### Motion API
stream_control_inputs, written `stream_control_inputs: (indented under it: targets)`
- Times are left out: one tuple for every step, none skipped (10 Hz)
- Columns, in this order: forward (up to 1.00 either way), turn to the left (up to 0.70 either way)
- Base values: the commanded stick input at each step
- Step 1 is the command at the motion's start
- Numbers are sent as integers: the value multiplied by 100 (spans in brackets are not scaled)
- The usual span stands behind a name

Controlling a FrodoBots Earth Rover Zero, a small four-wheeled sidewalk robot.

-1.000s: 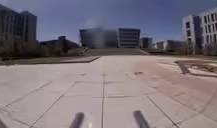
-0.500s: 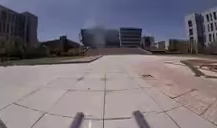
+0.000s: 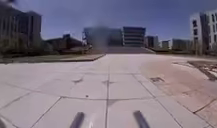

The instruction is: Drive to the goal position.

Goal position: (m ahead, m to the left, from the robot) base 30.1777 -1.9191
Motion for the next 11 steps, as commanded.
stream_control_inputs:
  targets:
    - [100, 0]
    - [100, 0]
    - [100, 0]
    - [100, 0]
    - [100, 0]
    - [100, 0]
    - [100, 0]
    - [100, 0]
    - [100, 0]
    - [100, 0]
    - [100, 0]
